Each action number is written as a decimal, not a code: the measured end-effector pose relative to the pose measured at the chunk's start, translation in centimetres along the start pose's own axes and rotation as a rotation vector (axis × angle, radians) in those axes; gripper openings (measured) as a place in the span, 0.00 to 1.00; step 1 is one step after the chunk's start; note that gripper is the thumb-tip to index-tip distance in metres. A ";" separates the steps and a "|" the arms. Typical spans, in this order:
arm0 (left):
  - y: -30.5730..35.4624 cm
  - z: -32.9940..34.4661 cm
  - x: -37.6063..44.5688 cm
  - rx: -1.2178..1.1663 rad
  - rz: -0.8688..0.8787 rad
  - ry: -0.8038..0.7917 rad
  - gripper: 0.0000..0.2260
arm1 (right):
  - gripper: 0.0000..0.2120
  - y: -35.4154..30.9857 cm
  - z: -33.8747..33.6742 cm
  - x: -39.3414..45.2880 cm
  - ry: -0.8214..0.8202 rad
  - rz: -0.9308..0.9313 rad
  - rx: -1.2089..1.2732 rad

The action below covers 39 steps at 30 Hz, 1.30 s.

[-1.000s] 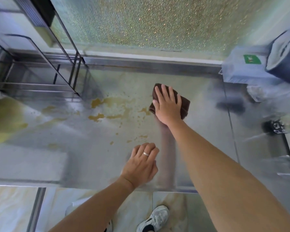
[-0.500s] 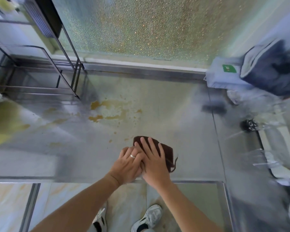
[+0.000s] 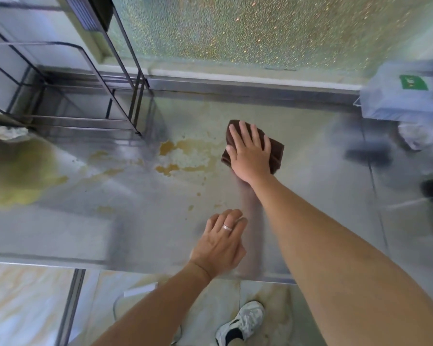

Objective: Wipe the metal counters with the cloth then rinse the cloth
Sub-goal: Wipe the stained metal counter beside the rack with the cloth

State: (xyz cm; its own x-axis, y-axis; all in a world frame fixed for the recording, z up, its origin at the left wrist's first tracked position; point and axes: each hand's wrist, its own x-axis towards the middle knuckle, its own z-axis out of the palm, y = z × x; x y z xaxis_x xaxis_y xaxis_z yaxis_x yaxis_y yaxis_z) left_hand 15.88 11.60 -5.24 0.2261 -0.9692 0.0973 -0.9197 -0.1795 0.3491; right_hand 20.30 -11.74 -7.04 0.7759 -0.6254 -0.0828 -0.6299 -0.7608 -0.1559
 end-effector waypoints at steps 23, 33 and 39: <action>-2.6 -1.1 -1.2 -0.167 0.344 -0.168 0.23 | 0.29 -1.5 -0.9 -4.8 -0.115 -0.180 0.025; -2.5 -0.2 -0.1 -0.095 0.147 -0.014 0.21 | 0.28 -2.5 -1.4 5.6 -0.103 -0.074 0.021; -2.4 -0.6 -0.4 0.060 0.162 -0.104 0.26 | 0.29 -6.0 -0.1 -4.1 -0.120 -0.292 0.077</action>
State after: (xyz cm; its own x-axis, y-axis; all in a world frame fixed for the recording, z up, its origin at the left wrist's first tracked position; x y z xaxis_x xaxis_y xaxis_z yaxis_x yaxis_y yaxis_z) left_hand 18.14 12.52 -5.58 0.0421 -0.9979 0.0502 -0.9595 -0.0263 0.2806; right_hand 20.90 -4.65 -5.65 0.9247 -0.3547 -0.1383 -0.3796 -0.8867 -0.2639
